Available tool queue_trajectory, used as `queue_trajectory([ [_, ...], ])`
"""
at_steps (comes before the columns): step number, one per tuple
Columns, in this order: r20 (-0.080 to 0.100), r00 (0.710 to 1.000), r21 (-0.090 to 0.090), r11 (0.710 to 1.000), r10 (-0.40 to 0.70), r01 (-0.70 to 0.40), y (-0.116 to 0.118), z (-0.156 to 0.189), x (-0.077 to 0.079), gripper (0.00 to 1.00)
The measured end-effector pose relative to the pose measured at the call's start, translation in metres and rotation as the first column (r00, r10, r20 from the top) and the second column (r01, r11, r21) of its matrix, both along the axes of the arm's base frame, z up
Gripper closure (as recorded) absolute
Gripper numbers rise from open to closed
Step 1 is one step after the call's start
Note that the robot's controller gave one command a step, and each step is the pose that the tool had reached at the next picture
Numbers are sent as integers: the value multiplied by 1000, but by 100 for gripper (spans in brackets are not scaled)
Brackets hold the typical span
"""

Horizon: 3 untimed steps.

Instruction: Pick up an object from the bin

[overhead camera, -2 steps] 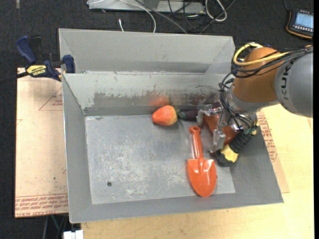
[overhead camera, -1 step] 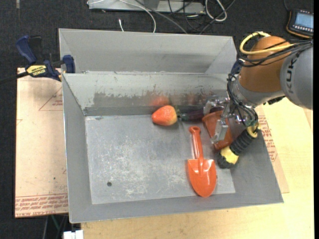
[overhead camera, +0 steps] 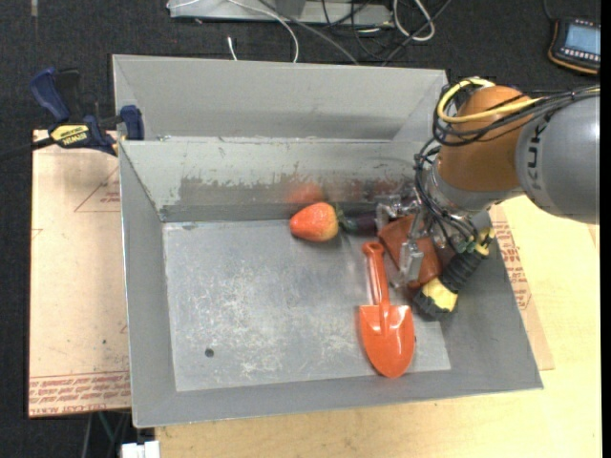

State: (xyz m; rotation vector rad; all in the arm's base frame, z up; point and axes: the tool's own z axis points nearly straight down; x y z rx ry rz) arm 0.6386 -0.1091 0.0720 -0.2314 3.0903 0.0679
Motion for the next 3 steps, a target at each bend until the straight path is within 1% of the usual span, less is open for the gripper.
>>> queue_trajectory([
  [1,-1,1000,0,1000,-8,8,-1,1,0,0],
  [2,18,976,-4,976,218,-218,20,2,-12,100],
  [3,18,976,-3,976,217,-217,20,2,-12,100],
])
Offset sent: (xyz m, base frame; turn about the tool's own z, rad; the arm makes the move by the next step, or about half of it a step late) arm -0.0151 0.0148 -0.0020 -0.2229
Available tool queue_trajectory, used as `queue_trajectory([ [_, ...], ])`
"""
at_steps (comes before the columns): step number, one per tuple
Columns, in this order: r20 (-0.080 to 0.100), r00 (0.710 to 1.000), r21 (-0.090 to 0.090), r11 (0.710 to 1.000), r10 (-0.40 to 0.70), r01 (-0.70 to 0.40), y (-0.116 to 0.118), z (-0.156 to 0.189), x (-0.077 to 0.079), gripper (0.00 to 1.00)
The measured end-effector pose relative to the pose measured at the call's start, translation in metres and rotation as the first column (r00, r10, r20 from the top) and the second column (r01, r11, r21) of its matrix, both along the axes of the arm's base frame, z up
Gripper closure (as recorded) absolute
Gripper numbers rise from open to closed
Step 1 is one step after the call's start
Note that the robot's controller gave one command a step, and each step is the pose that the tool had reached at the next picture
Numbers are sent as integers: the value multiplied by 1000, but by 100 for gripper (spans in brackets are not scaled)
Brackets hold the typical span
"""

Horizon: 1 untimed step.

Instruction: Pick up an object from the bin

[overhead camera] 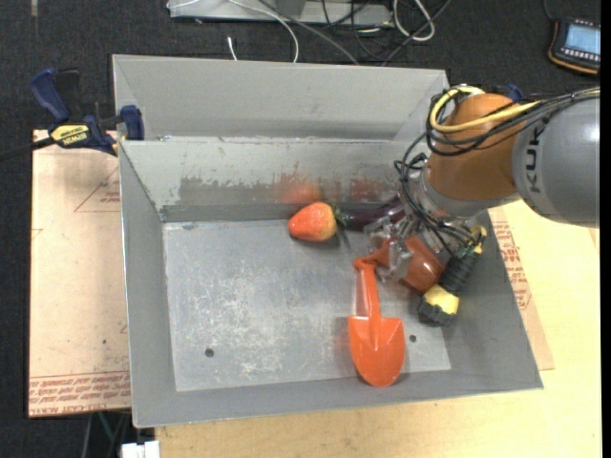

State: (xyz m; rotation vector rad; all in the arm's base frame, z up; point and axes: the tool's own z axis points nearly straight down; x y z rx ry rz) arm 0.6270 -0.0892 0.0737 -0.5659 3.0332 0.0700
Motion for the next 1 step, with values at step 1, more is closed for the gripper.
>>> queue_trajectory([
  [1,-3,1000,0,1000,1,-1,0,12,-3,100],
])
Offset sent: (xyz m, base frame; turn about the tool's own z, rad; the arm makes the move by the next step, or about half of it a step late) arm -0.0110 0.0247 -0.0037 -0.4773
